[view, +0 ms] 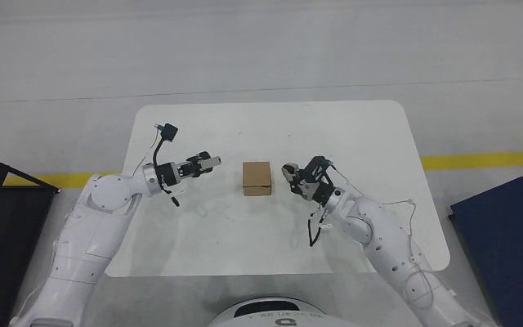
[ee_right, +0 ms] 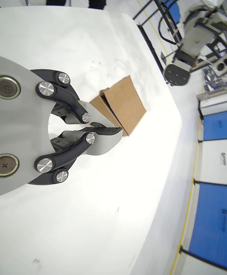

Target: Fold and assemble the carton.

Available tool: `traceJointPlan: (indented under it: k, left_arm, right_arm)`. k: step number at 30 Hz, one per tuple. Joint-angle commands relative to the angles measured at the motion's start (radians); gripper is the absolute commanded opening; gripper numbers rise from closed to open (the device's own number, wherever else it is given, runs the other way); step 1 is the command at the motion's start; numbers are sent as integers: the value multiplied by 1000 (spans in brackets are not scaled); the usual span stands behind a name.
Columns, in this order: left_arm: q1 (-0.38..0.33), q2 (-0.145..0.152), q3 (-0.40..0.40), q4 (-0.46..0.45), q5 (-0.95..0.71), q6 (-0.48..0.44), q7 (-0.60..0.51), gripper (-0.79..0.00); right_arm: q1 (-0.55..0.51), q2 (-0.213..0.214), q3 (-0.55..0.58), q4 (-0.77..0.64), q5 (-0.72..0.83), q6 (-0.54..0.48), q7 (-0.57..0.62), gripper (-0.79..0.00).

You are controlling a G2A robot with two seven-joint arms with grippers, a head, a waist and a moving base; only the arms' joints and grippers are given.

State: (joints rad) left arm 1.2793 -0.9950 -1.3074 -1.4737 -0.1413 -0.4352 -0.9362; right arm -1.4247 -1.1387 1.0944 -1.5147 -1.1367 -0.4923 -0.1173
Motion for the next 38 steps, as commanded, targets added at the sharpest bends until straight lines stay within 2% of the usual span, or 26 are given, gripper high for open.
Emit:
traceJointPlan:
  k: [1,5,11,19,26,32,33,34,35,37,38]
  left_arm:
    - [5,2,-10,-3,-5,-1,2,0]
    - [8,3,-18,-3,-11,-2,9,0]
    - [8,3,-18,-3,-11,-2,9,0]
    - [8,3,-18,-3,-11,-2,9,0]
    - [8,3,-18,-3,-11,-2,9,0]
    - [8,3,-18,-3,-11,-2,9,0]
    - [8,3,-18,-3,-11,-2,9,0]
    - [8,3,-18,-3,-11,-2,9,0]
    - [8,3,-18,-3,-11,-2,9,0]
    - [8,3,-18,-3,-11,-2,9,0]
    - [8,3,-18,-3,-11,-2,9,-1]
  right_arm:
    - [-12,2,1,-43,-34,-11,-26,-785]
    - [11,-2,-28,-84,-80,-7,15,-785]
    - [84,-18,-88,-37,-58,-55,78,-785]
    - [138,-39,-151,30,-66,-1,180,-785]
    - [45,-17,-82,-103,-135,18,72,-785]
    - [-80,14,53,-221,-162,25,-18,-773]
    - [-105,20,87,-234,-152,28,-34,-502]
    - [-132,26,123,-244,-136,25,-46,-62]
    - [-156,31,163,-249,-111,19,-53,0]
    - [-156,31,163,-249,-111,19,-53,0]
    - [-159,31,171,-250,-109,19,-55,-736]
